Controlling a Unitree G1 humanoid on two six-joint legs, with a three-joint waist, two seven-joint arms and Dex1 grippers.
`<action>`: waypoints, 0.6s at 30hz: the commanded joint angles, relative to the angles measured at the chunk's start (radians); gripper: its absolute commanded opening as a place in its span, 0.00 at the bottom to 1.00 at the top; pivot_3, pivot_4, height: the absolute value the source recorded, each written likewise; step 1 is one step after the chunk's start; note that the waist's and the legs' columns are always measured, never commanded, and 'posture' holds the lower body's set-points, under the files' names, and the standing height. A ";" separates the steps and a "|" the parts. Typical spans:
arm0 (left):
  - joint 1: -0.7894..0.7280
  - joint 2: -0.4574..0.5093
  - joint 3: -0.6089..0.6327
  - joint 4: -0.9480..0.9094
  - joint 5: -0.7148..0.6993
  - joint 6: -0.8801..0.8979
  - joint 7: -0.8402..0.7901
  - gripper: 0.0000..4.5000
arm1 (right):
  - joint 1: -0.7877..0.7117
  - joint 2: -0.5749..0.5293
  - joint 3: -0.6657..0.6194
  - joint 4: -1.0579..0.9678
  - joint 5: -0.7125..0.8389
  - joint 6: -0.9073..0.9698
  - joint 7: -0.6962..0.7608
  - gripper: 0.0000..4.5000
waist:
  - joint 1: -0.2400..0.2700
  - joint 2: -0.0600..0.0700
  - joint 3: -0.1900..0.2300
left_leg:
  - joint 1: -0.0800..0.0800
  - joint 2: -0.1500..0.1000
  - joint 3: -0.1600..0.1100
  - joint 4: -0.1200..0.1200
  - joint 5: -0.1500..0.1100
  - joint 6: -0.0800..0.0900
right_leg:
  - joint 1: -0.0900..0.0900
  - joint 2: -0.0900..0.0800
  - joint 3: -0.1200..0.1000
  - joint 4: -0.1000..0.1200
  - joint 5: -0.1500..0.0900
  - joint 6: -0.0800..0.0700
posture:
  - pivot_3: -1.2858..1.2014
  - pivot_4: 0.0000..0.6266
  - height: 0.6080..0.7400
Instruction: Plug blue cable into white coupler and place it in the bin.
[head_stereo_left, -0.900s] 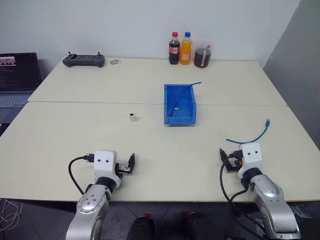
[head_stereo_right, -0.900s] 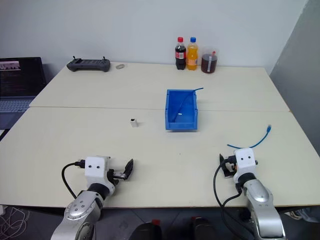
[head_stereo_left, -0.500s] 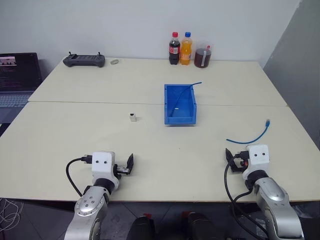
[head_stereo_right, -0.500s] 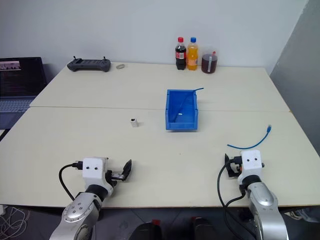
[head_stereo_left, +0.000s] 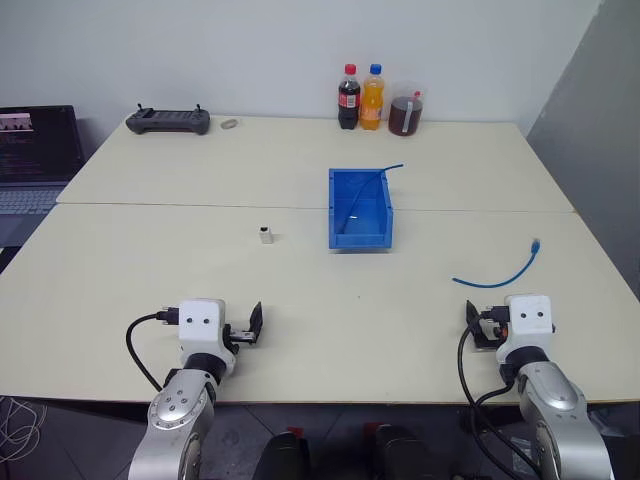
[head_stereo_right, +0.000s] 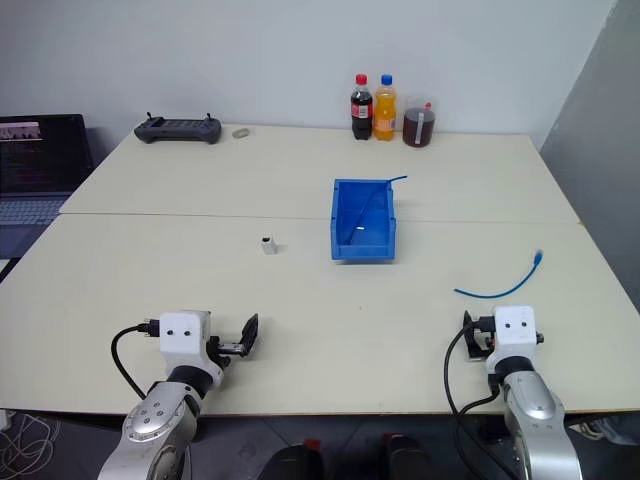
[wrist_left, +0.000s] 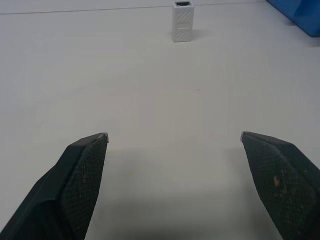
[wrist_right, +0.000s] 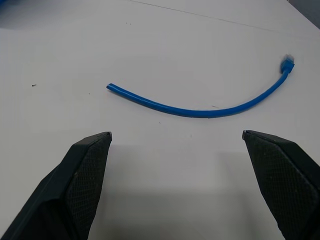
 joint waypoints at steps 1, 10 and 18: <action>-0.010 -0.001 -0.003 -0.022 0.010 -0.027 0.000 1.00 | -0.001 0.003 -0.026 -0.040 0.002 -0.006 -0.011 0.99 | 0.000 0.000 0.000 | 0.000 0.000 0.000 0.000 0.000 0.000 | 0.000 0.000 0.000 0.000 0.000 0.000 | 0.52 0.24 1.00; -0.087 0.203 -0.122 -0.095 -0.062 -0.035 -0.311 1.00 | -0.150 0.057 -0.144 -0.134 0.064 0.262 -0.109 0.99 | 0.000 0.001 0.000 | 0.000 0.000 0.000 0.000 0.000 0.000 | 0.000 0.000 0.000 0.000 0.000 -0.001 | 0.52 0.24 1.00; -0.470 0.299 -0.323 0.025 -0.198 -0.039 -0.706 1.00 | -0.469 0.015 -0.226 -0.008 0.068 0.494 -0.186 0.99 | 0.000 0.002 0.000 | 0.000 -0.002 0.000 0.000 0.001 0.001 | 0.001 0.000 0.000 0.000 0.001 -0.002 | 0.52 0.24 1.00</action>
